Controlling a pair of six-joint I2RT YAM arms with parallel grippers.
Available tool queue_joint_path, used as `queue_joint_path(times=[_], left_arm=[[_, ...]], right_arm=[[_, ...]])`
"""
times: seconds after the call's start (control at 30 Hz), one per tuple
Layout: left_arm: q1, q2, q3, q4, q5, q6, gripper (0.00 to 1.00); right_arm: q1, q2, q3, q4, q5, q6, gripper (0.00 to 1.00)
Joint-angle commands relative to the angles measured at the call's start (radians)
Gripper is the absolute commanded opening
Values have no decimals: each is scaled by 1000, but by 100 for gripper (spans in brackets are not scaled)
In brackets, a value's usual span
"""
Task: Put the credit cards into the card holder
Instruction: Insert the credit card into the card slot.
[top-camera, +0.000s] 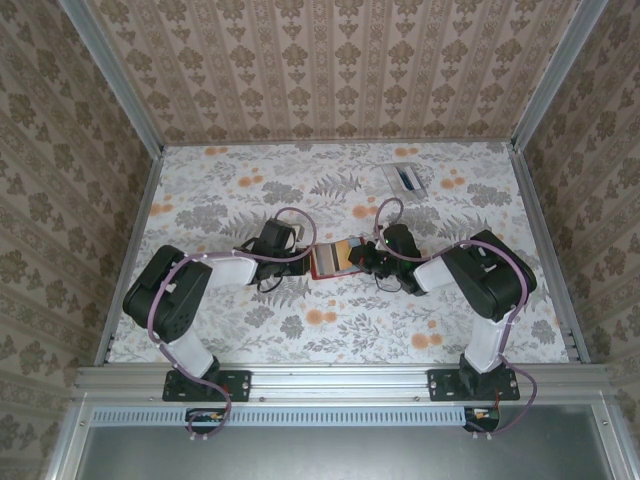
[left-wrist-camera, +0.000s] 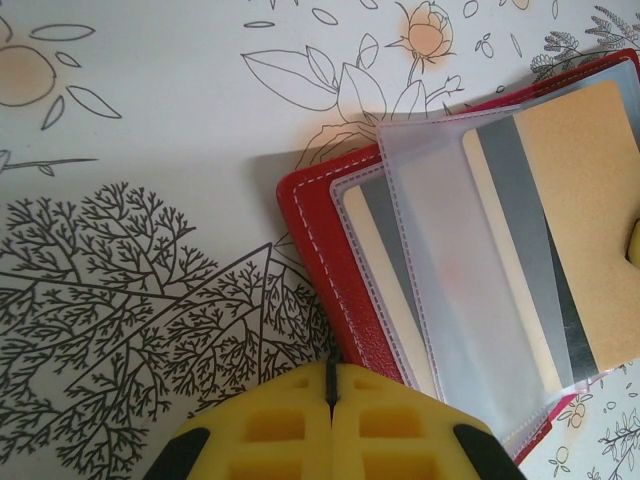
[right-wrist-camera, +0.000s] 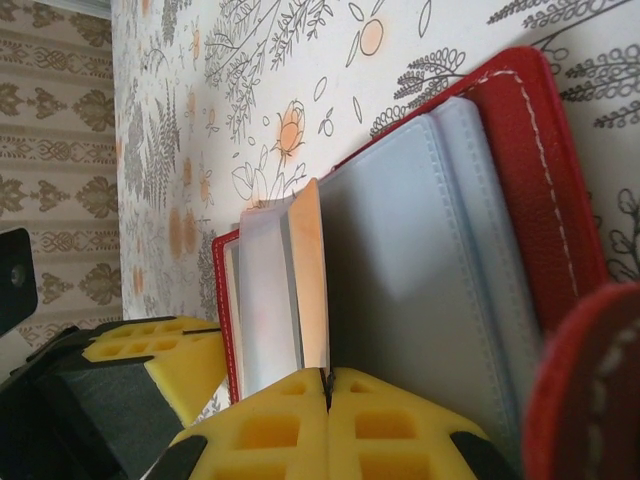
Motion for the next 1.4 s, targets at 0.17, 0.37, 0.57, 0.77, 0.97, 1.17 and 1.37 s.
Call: queue_joint_path(times=[0.17,0.37,0.57,0.77,0.97,1.17,1.37], left_arm=[[5,-16,3,3,19,-8,0],[3,-17,-1,12,25,-12,0],[2,-18,-2,17,38,-15,0],[2,-29,-2,11,37,-13,0],[3,-37,-4,4,29,-9,0],[3,-34,-1,1,24,-10,0],[8,-42,-3,-17,-1,-4,0]], right_arm=[[31,12,-12,7,87,20,0],[71,22,-7,16,134,40,0],[94,48,15,15,137,49,0],[139,70,55,-14,124,42,3],[150,99,87,-40,96,31,6],[159,114,107,-58,68,26,9],[160,72,158,-219,26,-98,9]])
